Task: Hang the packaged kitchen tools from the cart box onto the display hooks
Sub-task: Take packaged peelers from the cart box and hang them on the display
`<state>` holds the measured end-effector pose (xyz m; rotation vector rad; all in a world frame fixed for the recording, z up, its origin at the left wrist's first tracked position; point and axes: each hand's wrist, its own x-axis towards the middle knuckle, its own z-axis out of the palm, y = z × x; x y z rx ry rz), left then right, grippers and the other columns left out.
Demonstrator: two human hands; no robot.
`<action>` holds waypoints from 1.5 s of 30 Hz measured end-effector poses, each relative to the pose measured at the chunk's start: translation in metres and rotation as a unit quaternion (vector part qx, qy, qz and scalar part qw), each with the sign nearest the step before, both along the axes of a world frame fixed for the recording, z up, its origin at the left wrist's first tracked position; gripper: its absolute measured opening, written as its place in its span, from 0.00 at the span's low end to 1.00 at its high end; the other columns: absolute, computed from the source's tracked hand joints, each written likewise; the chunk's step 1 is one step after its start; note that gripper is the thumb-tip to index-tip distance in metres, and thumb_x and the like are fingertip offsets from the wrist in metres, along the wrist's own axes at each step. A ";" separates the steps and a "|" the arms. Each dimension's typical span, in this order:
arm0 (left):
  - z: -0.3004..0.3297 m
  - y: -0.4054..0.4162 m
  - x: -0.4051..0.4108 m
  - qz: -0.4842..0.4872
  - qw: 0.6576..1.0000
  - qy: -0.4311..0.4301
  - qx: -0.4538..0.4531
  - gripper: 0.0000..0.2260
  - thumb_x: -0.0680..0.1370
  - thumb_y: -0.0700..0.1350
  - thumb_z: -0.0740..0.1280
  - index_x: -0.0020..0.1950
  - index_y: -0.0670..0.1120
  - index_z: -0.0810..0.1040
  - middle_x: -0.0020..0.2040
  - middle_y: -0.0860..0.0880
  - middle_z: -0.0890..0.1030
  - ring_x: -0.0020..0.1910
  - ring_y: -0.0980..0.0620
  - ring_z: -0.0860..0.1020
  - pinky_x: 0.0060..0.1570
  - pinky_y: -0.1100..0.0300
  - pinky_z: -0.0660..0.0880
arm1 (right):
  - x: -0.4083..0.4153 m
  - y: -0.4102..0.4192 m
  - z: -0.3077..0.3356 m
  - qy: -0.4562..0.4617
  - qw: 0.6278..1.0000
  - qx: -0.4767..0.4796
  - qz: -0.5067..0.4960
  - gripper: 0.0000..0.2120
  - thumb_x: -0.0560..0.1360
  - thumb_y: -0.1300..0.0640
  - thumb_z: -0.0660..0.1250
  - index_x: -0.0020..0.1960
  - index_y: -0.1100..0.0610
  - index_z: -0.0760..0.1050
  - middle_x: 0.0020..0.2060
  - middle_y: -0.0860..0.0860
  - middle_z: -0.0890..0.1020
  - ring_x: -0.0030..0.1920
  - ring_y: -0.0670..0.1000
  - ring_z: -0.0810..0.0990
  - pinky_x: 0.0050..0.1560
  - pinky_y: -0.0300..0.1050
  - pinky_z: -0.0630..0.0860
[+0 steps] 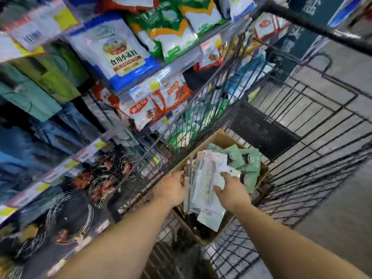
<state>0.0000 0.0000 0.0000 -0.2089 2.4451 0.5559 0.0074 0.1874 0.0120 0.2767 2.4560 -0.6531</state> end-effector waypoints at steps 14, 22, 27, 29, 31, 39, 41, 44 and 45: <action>-0.068 -0.030 -0.024 0.053 0.986 -0.117 0.102 0.30 0.77 0.50 0.71 0.76 0.45 0.65 0.70 0.43 0.75 0.66 0.45 0.75 0.64 0.54 0.73 | -0.016 -0.078 -0.078 -0.093 0.987 -0.078 -0.104 0.17 0.78 0.50 0.64 0.65 0.55 0.74 0.52 0.55 0.83 0.51 0.55 0.81 0.52 0.46 0.77; -0.058 -0.034 -0.030 0.134 0.963 -0.171 0.160 0.37 0.75 0.58 0.71 0.79 0.48 0.59 0.75 0.44 0.69 0.71 0.43 0.70 0.70 0.42 0.68 | -0.021 -0.073 -0.060 -0.064 0.969 -0.133 -0.200 0.09 0.77 0.57 0.63 0.56 0.57 0.78 0.43 0.53 0.83 0.41 0.54 0.82 0.45 0.47 0.79; -0.047 -0.025 -0.027 0.304 0.868 -0.251 0.303 0.25 0.73 0.48 0.75 0.67 0.45 0.72 0.55 0.45 0.83 0.53 0.44 0.82 0.59 0.43 0.78 | -0.010 -0.056 -0.043 -0.183 0.875 -0.334 -0.299 0.07 0.76 0.63 0.65 0.52 0.58 0.79 0.41 0.56 0.83 0.37 0.53 0.81 0.41 0.48 0.81; -0.053 -0.025 -0.026 0.302 0.877 -0.234 0.293 0.19 0.72 0.45 0.76 0.59 0.47 0.74 0.52 0.46 0.83 0.51 0.44 0.83 0.56 0.42 0.79 | -0.008 -0.050 -0.054 -0.095 0.924 -0.238 -0.284 0.10 0.77 0.55 0.66 0.58 0.55 0.78 0.48 0.52 0.83 0.45 0.52 0.82 0.47 0.45 0.78; -0.061 -0.027 -0.024 0.297 0.892 -0.213 0.267 0.18 0.72 0.44 0.77 0.56 0.50 0.72 0.53 0.47 0.83 0.50 0.45 0.83 0.54 0.45 0.80 | -0.009 -0.043 -0.071 -0.007 0.958 -0.076 -0.277 0.21 0.76 0.47 0.66 0.67 0.53 0.71 0.57 0.52 0.78 0.53 0.53 0.80 0.52 0.47 0.76; -0.089 -0.041 -0.006 0.299 0.909 -0.177 0.232 0.17 0.70 0.42 0.79 0.56 0.45 0.78 0.51 0.48 0.83 0.45 0.50 0.83 0.41 0.58 0.79 | -0.005 -0.019 -0.102 -0.088 0.954 0.033 -0.285 0.29 0.69 0.48 0.72 0.64 0.57 0.64 0.60 0.58 0.71 0.58 0.62 0.75 0.56 0.52 0.75; -0.084 -0.038 -0.005 0.299 0.911 -0.168 0.228 0.13 0.71 0.41 0.78 0.51 0.48 0.78 0.48 0.50 0.83 0.44 0.52 0.82 0.40 0.59 0.78 | -0.003 -0.011 -0.099 -0.112 0.944 0.016 -0.310 0.31 0.64 0.47 0.74 0.61 0.57 0.66 0.57 0.57 0.74 0.55 0.61 0.77 0.55 0.54 0.77; -0.074 -0.028 -0.009 0.299 0.911 -0.153 0.240 0.13 0.70 0.41 0.79 0.50 0.49 0.79 0.49 0.49 0.85 0.46 0.49 0.83 0.48 0.51 0.82 | 0.002 0.002 -0.088 -0.117 0.911 -0.041 -0.393 0.28 0.65 0.48 0.74 0.59 0.59 0.71 0.54 0.57 0.78 0.48 0.59 0.79 0.50 0.51 0.80; -0.067 -0.023 -0.011 0.294 0.912 -0.145 0.248 0.14 0.69 0.42 0.79 0.51 0.49 0.80 0.50 0.49 0.85 0.47 0.48 0.84 0.51 0.48 0.81 | 0.003 0.005 -0.082 -0.099 0.897 -0.071 -0.425 0.26 0.66 0.51 0.74 0.60 0.60 0.71 0.52 0.57 0.79 0.46 0.58 0.80 0.47 0.49 0.79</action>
